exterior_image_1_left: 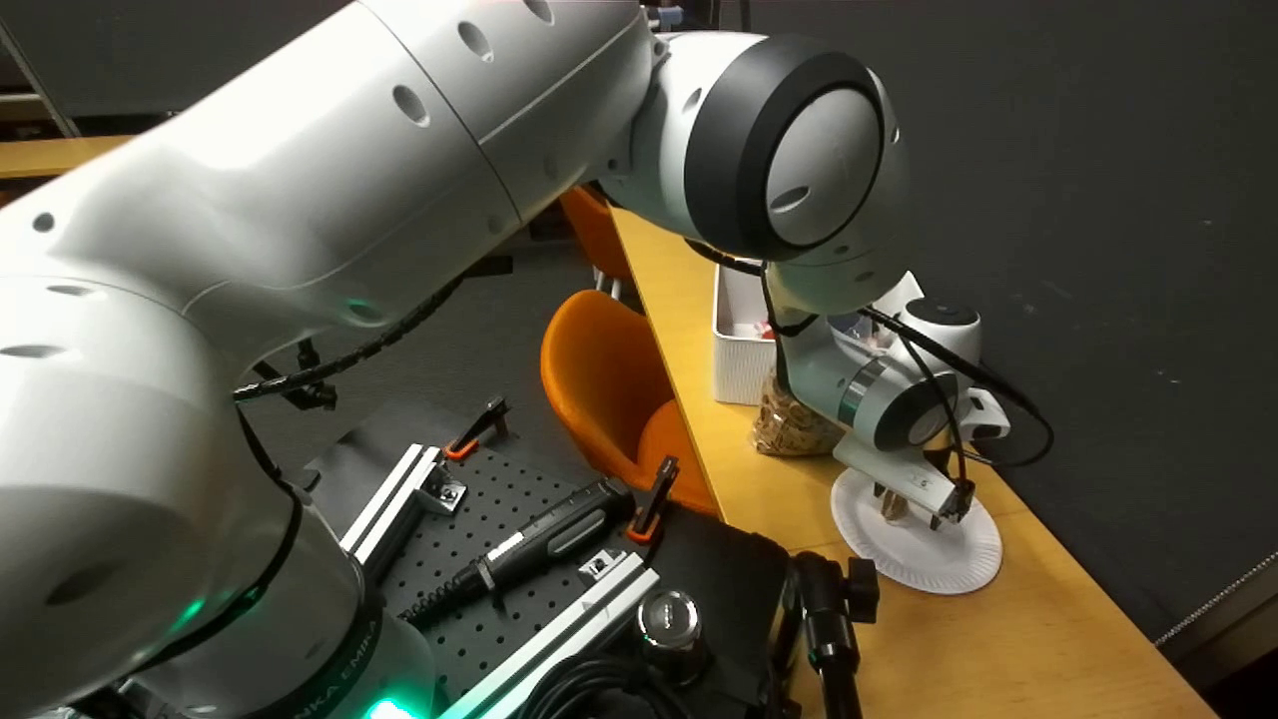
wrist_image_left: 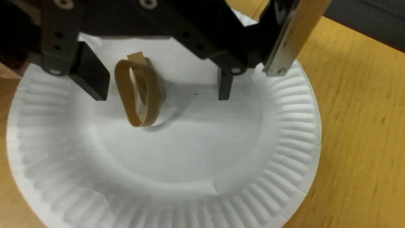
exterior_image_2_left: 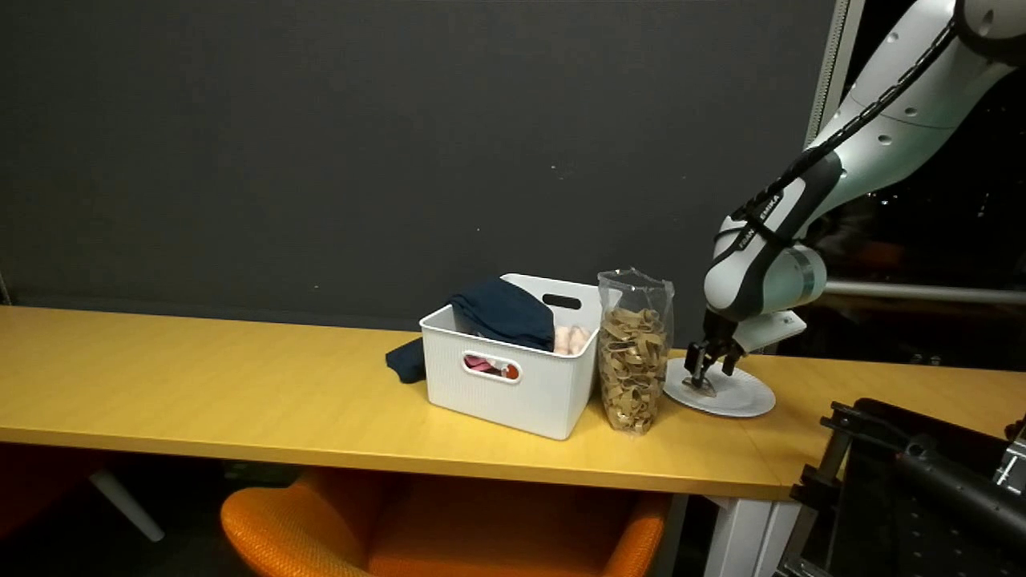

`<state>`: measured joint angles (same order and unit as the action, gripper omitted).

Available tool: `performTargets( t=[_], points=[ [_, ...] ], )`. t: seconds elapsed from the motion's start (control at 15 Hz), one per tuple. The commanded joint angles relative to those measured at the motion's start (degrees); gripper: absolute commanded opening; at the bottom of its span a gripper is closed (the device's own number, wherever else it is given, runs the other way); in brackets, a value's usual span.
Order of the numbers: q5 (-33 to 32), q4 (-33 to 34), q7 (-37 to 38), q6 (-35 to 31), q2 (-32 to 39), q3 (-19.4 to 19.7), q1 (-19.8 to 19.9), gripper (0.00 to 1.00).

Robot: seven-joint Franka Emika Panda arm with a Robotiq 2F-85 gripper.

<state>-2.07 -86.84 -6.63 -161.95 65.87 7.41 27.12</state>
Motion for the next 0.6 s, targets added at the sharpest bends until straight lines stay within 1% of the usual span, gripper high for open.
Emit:
performTargets(
  t=[0.0, 0.07, 0.2, 0.4, 0.53],
  points=[
    [0.9, 3.1, -0.3, 0.8, 1.7, 0.6, -0.3, 0.58],
    [0.9, 3.5, -0.3, 0.8, 2.0, 0.6, -0.3, 0.48],
    [0.9, 4.2, -0.3, 0.7, 2.4, 0.5, -0.4, 0.34],
    [1.1, 5.0, -0.1, 0.4, 3.4, 0.3, -0.3, 0.11],
    [1.3, 5.4, -0.4, 0.2, 4.0, -0.5, 0.1, 0.0]
  ],
)
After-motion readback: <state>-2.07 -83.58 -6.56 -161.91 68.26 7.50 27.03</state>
